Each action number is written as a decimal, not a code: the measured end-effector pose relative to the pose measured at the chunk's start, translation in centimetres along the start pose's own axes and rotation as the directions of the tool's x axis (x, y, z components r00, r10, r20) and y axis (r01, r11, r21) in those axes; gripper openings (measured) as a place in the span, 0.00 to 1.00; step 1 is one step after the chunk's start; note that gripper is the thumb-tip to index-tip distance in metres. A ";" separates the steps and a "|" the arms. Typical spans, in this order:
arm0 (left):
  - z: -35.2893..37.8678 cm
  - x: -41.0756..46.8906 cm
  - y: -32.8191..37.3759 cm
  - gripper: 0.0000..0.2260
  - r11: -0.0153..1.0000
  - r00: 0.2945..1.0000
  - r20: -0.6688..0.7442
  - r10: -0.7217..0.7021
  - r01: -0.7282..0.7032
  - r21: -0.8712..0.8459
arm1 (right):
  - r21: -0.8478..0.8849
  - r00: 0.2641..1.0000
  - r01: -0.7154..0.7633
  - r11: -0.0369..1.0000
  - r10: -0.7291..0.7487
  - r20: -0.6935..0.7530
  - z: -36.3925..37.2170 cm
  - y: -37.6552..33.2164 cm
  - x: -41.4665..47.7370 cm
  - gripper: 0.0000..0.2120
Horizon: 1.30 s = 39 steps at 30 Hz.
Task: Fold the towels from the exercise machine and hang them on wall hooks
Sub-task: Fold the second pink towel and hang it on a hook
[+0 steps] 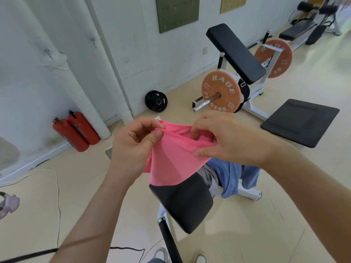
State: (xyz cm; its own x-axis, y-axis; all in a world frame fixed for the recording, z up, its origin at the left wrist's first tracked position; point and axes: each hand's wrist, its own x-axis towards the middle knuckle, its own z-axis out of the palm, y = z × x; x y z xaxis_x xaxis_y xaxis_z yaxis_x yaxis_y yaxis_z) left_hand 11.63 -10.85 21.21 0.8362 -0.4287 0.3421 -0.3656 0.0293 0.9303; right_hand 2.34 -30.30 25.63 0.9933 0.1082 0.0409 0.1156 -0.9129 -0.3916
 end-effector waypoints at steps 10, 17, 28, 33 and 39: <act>-0.5 0.4 0.0 0.14 1.000 0.998 -0.061 0.007 -0.007 0.006 | 0.027 0.994 -0.017 0.999 0.013 0.112 0.9 1.4 -0.1 0.10; -1.2 0.4 -1.9 0.13 0.997 0.992 -0.105 -0.068 0.066 -0.027 | 0.138 0.999 0.018 0.990 -0.012 -0.043 0.2 1.5 0.3 0.16; -1.2 -1.2 -2.8 0.09 0.956 0.946 0.150 -0.288 0.293 -0.012 | 0.036 0.984 0.074 0.997 -0.067 -0.163 -0.7 1.2 0.6 0.14; -1.1 -1.1 -2.6 0.08 0.964 0.960 0.085 -0.266 0.263 0.051 | -0.186 0.989 0.148 0.971 -0.150 0.002 -0.7 1.7 0.6 0.16; -1.7 0.3 -1.4 0.06 0.958 0.970 0.030 -0.242 0.233 0.168 | -0.472 0.931 0.346 0.810 -0.235 0.280 1.8 2.5 0.0 0.12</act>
State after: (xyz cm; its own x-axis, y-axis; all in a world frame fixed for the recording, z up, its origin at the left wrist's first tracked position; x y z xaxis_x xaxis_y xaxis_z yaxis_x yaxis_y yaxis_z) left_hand 13.10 -9.46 20.28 0.8871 -0.4500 0.1029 -0.2235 -0.2235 0.9487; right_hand 2.58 -31.88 22.95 0.8961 0.4252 -0.1271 0.4401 -0.8883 0.1310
